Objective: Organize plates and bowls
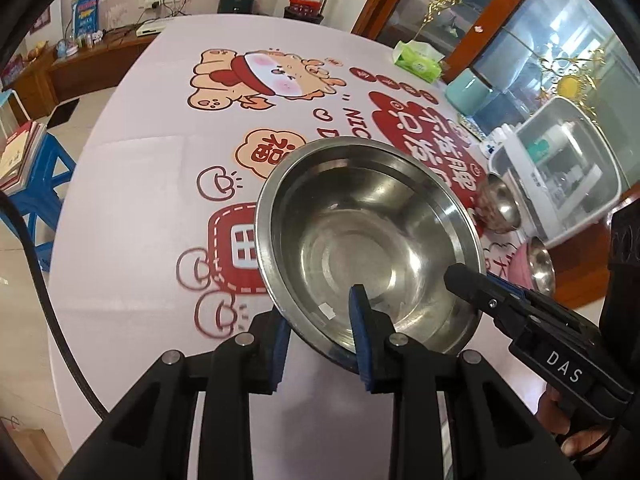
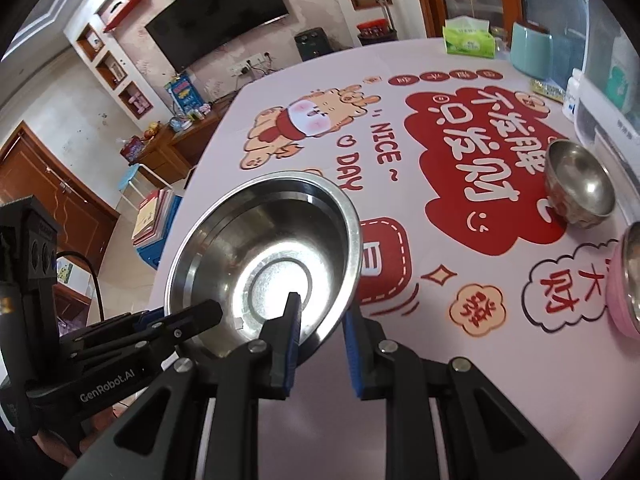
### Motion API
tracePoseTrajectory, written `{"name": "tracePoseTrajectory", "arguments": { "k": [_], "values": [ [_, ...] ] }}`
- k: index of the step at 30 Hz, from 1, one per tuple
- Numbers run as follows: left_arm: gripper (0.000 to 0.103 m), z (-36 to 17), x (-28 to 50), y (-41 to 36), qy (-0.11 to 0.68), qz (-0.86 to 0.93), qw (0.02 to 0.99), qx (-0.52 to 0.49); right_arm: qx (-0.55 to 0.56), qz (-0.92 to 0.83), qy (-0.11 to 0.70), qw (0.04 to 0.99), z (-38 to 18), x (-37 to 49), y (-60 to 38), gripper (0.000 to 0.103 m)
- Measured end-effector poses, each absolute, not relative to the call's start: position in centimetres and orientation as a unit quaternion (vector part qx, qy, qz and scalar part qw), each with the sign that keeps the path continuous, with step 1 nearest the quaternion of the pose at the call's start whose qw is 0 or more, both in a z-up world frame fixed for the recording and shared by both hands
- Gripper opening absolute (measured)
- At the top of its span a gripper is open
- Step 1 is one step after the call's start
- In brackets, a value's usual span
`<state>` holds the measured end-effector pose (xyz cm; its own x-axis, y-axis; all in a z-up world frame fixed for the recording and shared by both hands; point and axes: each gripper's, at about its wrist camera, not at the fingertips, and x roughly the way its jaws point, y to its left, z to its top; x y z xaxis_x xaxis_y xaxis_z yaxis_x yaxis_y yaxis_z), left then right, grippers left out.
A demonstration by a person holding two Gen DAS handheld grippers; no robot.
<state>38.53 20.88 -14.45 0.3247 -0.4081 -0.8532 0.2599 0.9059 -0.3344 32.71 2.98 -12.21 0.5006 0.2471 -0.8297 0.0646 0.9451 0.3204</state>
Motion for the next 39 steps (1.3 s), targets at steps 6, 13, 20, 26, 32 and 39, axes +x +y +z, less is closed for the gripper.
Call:
{"name": "tracePoseTrajectory", "arguments": {
  "k": [6, 13, 20, 26, 32, 39],
  "values": [
    [0.026, -12.2, 34.4, 21.8, 0.533, -0.215, 0.816, -0.062, 0.153, 0.055, 0.483, 0.86, -10.2, 28.7, 3.7, 0.02],
    [0.027, -10.0, 29.5, 22.6, 0.512, -0.222, 0.829, -0.036, 0.158, 0.061, 0.472, 0.865, -8.6, 24.1, 4.5, 0.021],
    [0.03, -8.7, 25.4, 23.2, 0.504, -0.227, 0.833, -0.03, 0.14, 0.07, 0.453, 0.878, -7.2, 20.3, 5.2, 0.021],
    [0.03, -8.3, 22.6, 23.2, 0.504, -0.223, 0.835, -0.019, 0.137, 0.078, 0.445, 0.881, -6.9, 17.4, 5.5, 0.022],
    [0.031, -8.8, 19.8, 23.4, 0.513, -0.217, 0.83, -0.022, 0.133, 0.09, 0.448, 0.88, -7.3, 14.6, 5.5, 0.023],
    [0.032, -10.4, 16.3, 23.6, 0.537, -0.195, 0.821, -0.02, 0.122, 0.121, 0.473, 0.864, -8.7, 11.7, 6.0, 0.024]
  ]
}}
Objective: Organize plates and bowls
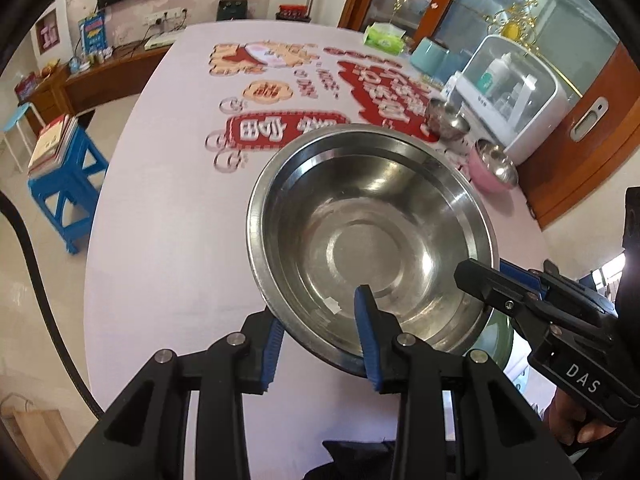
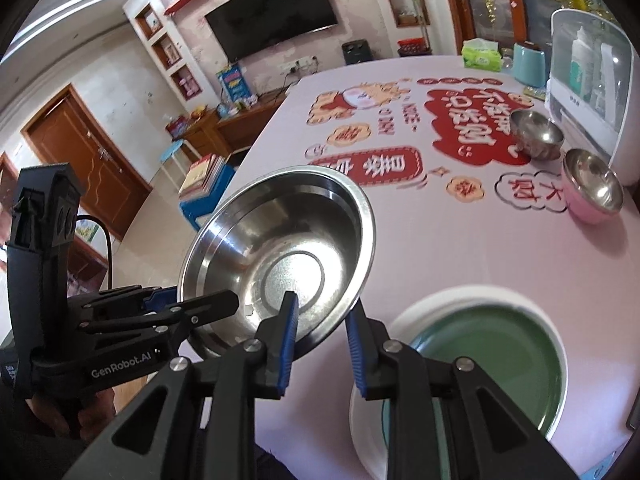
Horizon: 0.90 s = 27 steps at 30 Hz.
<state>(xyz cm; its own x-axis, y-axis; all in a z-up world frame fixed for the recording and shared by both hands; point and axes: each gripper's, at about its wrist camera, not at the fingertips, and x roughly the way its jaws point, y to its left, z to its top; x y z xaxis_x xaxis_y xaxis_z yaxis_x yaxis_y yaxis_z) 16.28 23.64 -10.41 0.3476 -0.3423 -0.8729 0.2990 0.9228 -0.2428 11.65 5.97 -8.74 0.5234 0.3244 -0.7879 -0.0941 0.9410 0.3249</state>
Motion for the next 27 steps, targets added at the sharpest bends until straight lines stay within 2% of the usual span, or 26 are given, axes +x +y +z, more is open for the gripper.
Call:
{"name": "tracePoseTrajectory", "arguments": {
  "k": [15, 27],
  "values": [
    [0.034, -12.9, 10.7, 25.3, 0.598, -0.12, 0.791, -0.048, 0.079, 0.193, 0.537, 0.818, -10.9, 9.0, 7.9, 0.027],
    [0.035, -16.4, 11.0, 26.5, 0.655, -0.076, 0.749, -0.069, 0.039, 0.219, 0.58, 0.783, -13.1, 9.5, 9.9, 0.03]
  ]
}}
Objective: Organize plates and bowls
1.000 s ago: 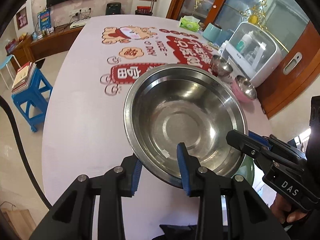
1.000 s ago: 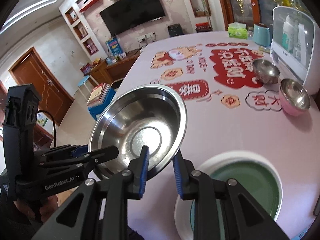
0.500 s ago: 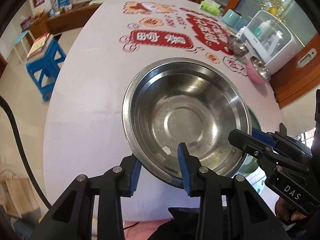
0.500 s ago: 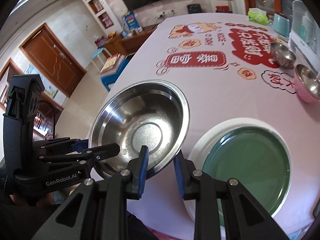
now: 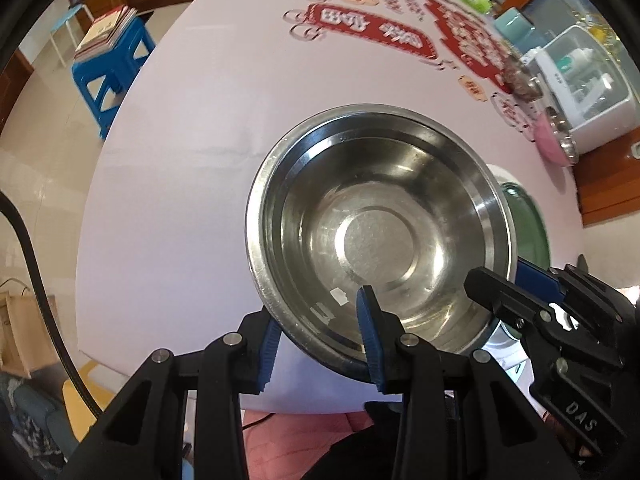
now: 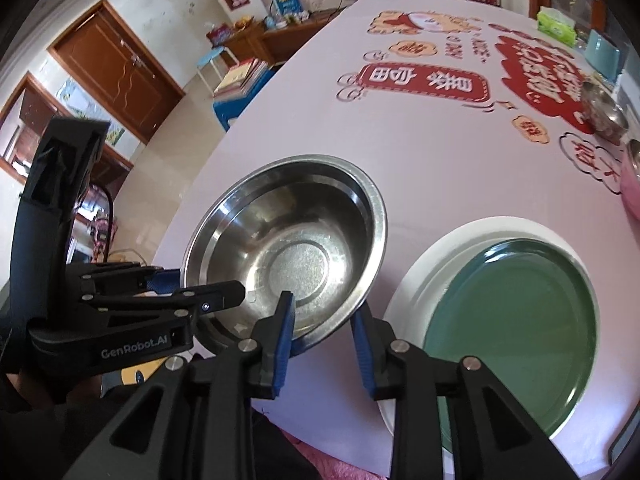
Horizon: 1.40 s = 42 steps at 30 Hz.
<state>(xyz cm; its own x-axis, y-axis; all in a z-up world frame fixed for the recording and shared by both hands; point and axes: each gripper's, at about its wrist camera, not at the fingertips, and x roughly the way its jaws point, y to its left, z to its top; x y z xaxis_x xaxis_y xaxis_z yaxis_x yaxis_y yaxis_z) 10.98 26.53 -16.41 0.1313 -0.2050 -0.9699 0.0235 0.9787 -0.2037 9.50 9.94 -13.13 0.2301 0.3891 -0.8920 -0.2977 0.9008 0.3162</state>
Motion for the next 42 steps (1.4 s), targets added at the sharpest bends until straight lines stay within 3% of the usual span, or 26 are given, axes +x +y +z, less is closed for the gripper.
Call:
{"name": "tracePoseTrajectory", "arguments": {
  "k": [18, 20, 22, 31, 42],
  "values": [
    [0.04, -20.4, 14.4, 27.3, 0.71, -0.069, 0.699, -0.055, 0.018, 0.2, 0.636, 0.745, -15.9, 10.5, 11.7, 0.036],
    [0.052, -20.3, 14.9, 27.4, 0.707, -0.069, 0.702, -0.043, 0.017, 0.193, 0.64, 0.744, -16.1, 10.6, 11.7, 0.037],
    [0.052, -20.1, 15.3, 27.6, 0.702, -0.074, 0.708, -0.034, 0.018, 0.184, 0.641, 0.745, -16.3, 10.6, 11.8, 0.044],
    [0.054, -19.6, 16.5, 28.5, 0.692, -0.099, 0.715, -0.011, 0.028, 0.157, 0.635, 0.756, -16.1, 9.7, 11.7, 0.054],
    [0.061, -15.9, 15.7, 27.7, 0.653, -0.132, 0.746, 0.013, 0.042, 0.128, 0.6, 0.788, -13.7, 9.0, 10.9, 0.056]
  ]
}}
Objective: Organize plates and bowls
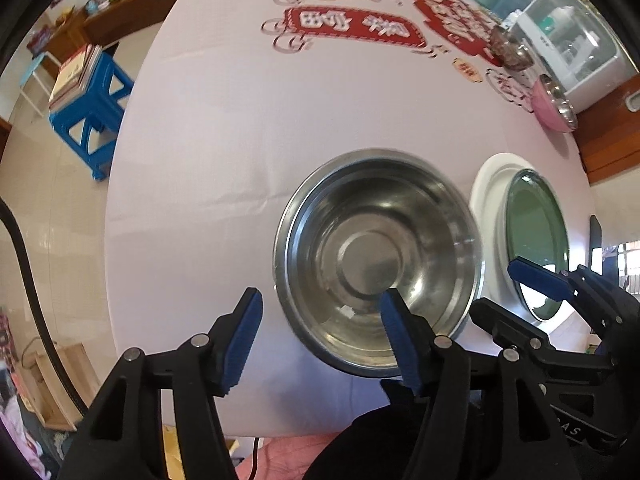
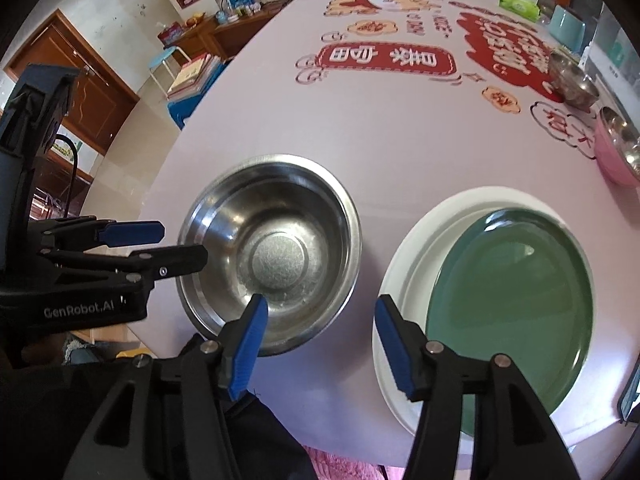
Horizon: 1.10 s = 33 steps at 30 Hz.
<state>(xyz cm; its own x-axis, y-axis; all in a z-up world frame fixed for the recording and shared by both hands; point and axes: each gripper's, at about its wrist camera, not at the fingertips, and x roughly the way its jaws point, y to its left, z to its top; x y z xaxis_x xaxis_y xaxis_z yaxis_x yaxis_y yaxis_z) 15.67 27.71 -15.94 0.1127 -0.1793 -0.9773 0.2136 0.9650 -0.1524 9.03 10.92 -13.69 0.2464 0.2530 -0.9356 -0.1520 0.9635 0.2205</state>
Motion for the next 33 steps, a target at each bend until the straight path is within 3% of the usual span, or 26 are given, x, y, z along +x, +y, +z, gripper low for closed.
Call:
{"name": "tracePoseTrajectory", "arguments": {
  "k": [12, 21, 33],
  "values": [
    [0.065, -12.5, 14.3, 27.5, 0.597, -0.13, 0.791, -0.007, 0.019, 0.134, 0.539, 0.831, -10.7, 9.4, 11.0, 0.056],
    [0.07, -9.5, 13.4, 25.6, 0.549, -0.109, 0.828, -0.012, 0.046, 0.116, 0.492, 0.862, -8.8, 9.5, 7.0, 0.062],
    [0.078, -6.0, 12.6, 17.1, 0.512, -0.098, 0.854, 0.012, 0.069, 0.119, 0.458, 0.878, -7.4, 8.3, -1.4, 0.067]
  ]
}}
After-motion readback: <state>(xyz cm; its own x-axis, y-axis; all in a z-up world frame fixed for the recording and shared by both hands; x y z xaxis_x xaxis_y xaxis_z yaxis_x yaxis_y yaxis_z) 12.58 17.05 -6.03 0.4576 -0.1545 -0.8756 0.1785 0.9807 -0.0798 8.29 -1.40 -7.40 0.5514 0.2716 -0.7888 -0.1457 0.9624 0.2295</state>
